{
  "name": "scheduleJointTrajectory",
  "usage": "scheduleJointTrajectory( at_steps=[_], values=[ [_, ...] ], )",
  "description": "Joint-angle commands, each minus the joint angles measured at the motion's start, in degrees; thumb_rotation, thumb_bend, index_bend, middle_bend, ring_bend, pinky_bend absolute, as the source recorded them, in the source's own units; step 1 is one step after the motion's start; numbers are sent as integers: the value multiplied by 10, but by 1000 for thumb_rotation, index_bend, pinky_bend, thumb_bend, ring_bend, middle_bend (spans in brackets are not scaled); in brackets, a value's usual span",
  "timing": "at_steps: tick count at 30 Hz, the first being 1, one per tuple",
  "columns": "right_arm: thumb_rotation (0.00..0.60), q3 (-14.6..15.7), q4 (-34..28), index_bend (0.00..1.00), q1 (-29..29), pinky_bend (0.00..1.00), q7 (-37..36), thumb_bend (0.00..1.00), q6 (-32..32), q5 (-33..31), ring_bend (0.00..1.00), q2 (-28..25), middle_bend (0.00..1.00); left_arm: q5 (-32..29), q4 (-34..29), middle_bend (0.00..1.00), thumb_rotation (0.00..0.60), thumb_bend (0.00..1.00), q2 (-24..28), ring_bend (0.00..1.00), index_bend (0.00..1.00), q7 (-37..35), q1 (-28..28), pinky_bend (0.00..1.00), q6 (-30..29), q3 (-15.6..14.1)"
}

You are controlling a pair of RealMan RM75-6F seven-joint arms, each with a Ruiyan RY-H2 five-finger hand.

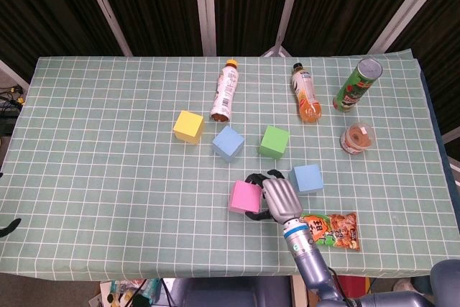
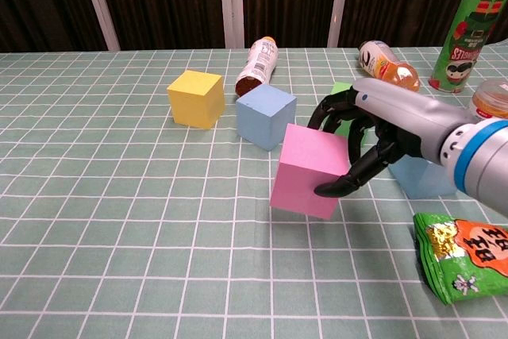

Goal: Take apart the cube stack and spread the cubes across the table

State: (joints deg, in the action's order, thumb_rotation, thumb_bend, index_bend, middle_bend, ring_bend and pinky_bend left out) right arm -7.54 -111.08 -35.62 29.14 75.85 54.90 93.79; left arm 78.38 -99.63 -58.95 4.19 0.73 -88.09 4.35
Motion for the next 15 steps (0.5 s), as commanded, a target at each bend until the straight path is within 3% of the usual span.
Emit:
scheduleJointTrajectory(
  at_steps=[1, 6, 10, 15],
  values=[
    [600, 7, 3, 322, -2, 138, 4, 270, -10, 15, 447, -1, 426, -1, 0, 0, 600, 153, 0, 0, 183, -1, 0, 0, 0, 1],
    [600, 12, -7, 133, -4, 50, 24, 126, -26, 3, 175, -11, 136, -5, 1, 0, 600, 153, 1, 0, 183, -2, -1, 0, 2, 2],
    [600, 8, -17, 56, -6, 36, 39, 87, -28, -9, 115, -20, 47, -4, 1, 0, 600, 153, 1, 0, 184, -3, -1, 0, 2, 2],
    [600, -6, -21, 35, 0, 33, 30, 84, -18, -5, 106, -31, 32, -4, 0, 0, 600, 153, 1, 0, 183, -2, 0, 0, 1, 1]
  ],
)
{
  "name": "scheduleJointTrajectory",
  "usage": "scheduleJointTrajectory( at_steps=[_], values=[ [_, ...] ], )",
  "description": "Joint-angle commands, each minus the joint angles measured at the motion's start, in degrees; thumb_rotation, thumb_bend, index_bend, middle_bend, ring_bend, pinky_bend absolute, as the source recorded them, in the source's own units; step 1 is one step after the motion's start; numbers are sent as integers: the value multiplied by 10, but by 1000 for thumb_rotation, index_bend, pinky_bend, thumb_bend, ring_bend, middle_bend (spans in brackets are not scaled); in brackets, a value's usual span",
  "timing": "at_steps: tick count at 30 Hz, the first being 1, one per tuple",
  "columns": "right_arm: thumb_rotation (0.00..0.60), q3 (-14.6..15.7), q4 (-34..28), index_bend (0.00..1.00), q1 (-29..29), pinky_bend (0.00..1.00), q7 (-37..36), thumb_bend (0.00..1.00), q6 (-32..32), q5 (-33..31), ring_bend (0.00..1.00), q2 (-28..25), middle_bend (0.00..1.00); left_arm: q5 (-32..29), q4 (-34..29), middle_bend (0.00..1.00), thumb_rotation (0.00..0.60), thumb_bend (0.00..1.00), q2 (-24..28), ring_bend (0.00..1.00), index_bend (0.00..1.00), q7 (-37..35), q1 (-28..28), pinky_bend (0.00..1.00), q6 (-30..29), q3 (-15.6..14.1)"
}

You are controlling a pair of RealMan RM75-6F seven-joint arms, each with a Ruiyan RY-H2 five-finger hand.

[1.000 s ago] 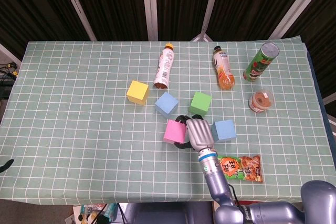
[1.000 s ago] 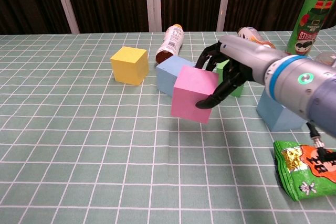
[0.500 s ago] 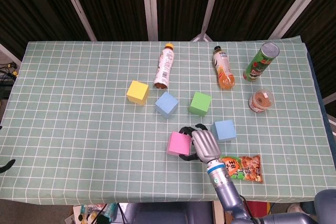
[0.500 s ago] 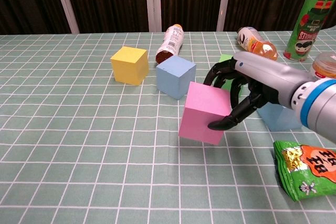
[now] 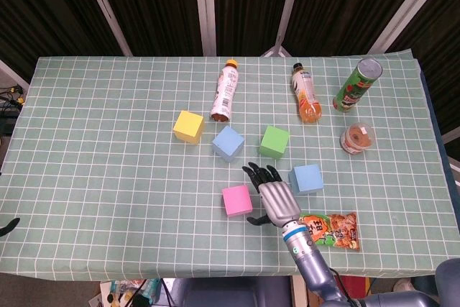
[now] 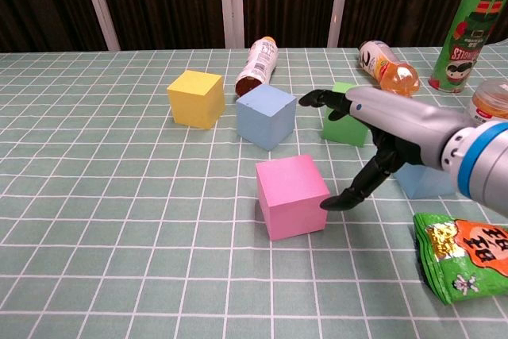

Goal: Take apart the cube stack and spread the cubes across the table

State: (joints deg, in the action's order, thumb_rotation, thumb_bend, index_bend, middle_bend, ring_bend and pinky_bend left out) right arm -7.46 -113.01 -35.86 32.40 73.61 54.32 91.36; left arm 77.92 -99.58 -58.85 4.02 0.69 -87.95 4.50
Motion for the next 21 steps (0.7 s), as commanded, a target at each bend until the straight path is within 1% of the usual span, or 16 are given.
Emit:
scheduleJointTrajectory(
  at_steps=[1, 6, 9, 12, 14, 15, 21],
  values=[
    [600, -12, -3, 35, 4, 31, -4, 82, 9, 0, 106, -14, 32, 0, 0, 0, 600, 152, 0, 0, 183, -1, 1, 0, -1, 0],
    [600, -41, -2, 35, 18, 25, -32, 79, 23, -2, 106, -62, 32, 0, 0, 0, 600, 153, 2, 0, 184, -4, 1, 0, -2, 1],
    [600, -62, 3, 35, 43, 25, -92, 78, 27, -11, 106, -102, 32, 1, 1, 0, 600, 153, 2, 0, 184, -7, 2, 0, -3, 1],
    [600, -68, 14, 35, 73, 25, -163, 79, 24, 5, 106, -144, 32, 1, 1, 0, 600, 153, 3, 0, 184, -8, 2, 0, -4, 1],
    [600, -58, 30, 35, 98, 24, -209, 78, 27, 37, 106, -173, 32, 1, 0, 0, 600, 153, 2, 0, 184, -7, 2, 0, -4, 1],
    [600, -52, 38, 35, 107, 24, -220, 78, 32, 50, 106, -181, 32, 1, 0, 0, 600, 153, 2, 0, 184, -6, 2, 0, -4, 0],
    [600, 25, 94, 35, 181, 16, -286, 78, 82, 179, 111, -229, 34, 7, -2, 0, 600, 153, 0, 0, 185, 1, 0, 0, -3, -3]
  ],
)
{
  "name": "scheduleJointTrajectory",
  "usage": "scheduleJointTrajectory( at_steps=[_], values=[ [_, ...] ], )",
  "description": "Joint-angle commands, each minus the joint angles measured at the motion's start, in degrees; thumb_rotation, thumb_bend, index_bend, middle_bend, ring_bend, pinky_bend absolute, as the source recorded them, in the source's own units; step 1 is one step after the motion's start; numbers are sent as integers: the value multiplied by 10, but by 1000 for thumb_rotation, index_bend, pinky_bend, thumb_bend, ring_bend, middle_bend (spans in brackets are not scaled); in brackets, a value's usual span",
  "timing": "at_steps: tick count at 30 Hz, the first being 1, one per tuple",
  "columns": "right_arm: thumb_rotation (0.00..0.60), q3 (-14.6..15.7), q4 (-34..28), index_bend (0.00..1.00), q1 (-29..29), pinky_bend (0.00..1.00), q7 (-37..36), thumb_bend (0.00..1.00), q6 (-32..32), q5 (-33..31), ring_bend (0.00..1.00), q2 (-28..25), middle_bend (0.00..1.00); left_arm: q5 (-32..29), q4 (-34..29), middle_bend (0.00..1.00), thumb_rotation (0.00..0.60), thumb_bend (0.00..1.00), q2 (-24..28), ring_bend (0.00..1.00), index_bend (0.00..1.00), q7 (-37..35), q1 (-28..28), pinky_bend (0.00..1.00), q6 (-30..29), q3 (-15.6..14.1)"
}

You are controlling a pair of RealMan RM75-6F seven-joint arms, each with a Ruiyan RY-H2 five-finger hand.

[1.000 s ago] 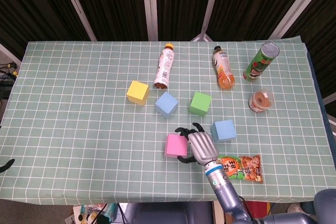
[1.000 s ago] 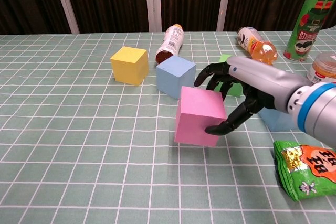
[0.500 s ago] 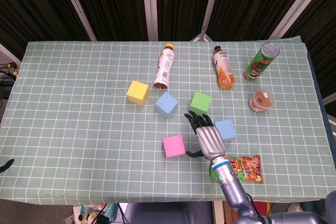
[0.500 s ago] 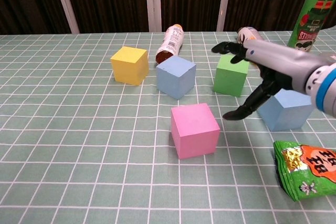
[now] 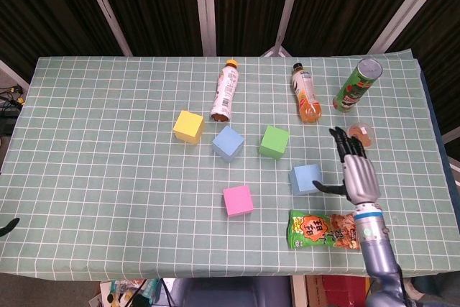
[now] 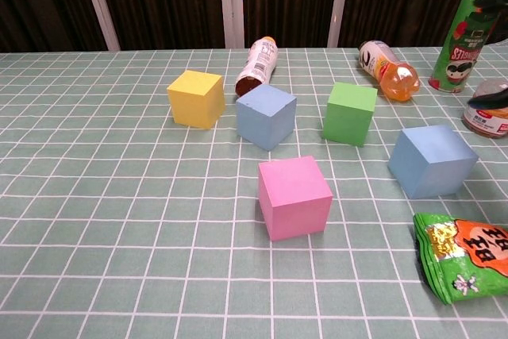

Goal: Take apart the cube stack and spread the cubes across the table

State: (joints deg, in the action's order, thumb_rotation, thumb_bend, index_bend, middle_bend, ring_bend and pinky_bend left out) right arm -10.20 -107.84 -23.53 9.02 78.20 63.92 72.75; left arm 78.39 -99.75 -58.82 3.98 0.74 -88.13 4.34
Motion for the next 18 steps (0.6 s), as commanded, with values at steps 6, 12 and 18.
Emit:
scheduleJointTrajectory(
  at_steps=[6, 12, 18],
  values=[
    [600, 127, 73, 35, 111, 11, -89, 80, 60, 179, 120, -82, 37, 7, 1, 0, 600, 153, -1, 0, 185, -4, 2, 0, -7, -1],
    [600, 144, 142, 26, 149, 0, -96, 79, 113, 235, 79, -56, 33, 18, 8, 0, 600, 153, 1, 0, 186, -14, 5, 0, -15, -3],
    [600, 137, 158, 20, 152, 0, -84, 80, 104, 235, 63, -56, 19, 25, 15, 0, 600, 153, -2, 0, 186, -19, 6, 0, -20, -3]
  ],
)
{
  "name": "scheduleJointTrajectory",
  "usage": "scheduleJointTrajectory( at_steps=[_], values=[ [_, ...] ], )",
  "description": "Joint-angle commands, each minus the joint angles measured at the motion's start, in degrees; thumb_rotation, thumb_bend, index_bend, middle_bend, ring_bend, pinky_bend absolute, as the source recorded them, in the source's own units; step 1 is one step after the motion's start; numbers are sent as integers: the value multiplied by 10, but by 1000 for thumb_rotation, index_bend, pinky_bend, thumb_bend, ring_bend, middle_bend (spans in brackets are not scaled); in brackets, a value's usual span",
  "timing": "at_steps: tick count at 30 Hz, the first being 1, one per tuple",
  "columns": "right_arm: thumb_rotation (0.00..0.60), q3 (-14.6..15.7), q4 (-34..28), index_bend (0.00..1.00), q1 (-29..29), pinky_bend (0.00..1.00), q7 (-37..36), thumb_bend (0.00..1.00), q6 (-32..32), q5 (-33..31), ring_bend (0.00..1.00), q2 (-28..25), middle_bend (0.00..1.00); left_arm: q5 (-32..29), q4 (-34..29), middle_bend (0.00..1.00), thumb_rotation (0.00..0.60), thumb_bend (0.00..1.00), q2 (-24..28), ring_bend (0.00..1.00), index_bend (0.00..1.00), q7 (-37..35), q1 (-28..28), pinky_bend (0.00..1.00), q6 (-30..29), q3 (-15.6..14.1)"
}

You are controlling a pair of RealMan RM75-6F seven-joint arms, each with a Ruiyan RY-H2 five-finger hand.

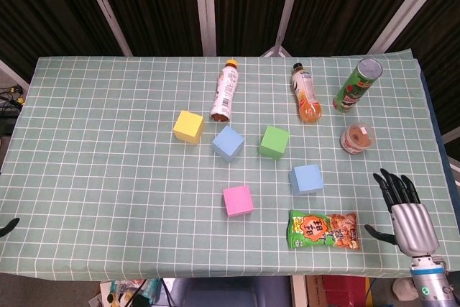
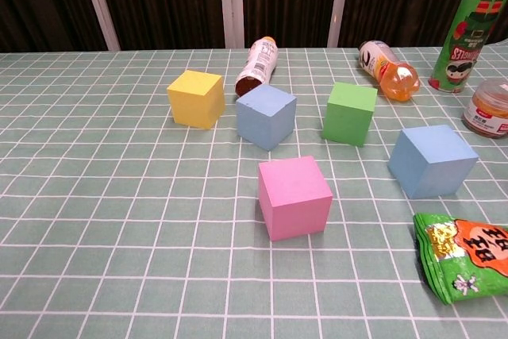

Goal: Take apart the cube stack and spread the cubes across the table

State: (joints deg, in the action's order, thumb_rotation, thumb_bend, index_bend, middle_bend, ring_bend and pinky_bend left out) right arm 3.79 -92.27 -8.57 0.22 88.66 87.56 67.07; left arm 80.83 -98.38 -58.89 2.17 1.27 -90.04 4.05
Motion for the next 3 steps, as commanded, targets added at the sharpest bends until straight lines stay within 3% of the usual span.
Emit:
scheduleJointTrajectory(
  at_steps=[1, 3],
  values=[
    [600, -5, 4, 20, 4, 0, 5, 80, 1, -2, 63, 1, 19, 0, 2, 0, 600, 153, -1, 0, 186, -2, 1, 0, -1, 0],
    [600, -12, 6, 20, 8, 0, 8, 80, 7, -6, 63, 2, 17, -1, 3, 0, 600, 153, 0, 0, 186, -5, 1, 0, 0, 1]
  ],
)
